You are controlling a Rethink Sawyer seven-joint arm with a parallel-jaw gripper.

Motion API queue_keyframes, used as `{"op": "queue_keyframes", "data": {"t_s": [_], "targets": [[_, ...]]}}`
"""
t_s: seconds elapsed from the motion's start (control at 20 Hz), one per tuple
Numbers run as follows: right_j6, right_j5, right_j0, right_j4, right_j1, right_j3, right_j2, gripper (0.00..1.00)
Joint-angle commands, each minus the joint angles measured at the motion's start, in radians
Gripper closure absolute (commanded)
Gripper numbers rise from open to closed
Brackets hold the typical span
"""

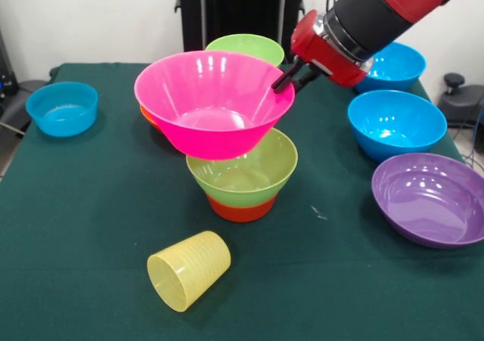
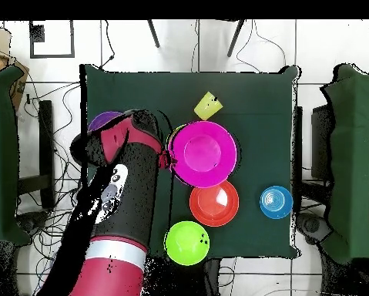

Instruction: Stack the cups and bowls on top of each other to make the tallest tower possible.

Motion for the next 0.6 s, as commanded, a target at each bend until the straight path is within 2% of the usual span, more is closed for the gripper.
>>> {"op": "queue_keyframes", "data": {"t_s": [0.05,0.6], "targets": [[0.232,-0.075,0.024,0.016,0.053,-0.016,0.025,1.0],[0.287,-0.066,0.039,0.06,0.114,-0.062,0.014,1.0]]}}
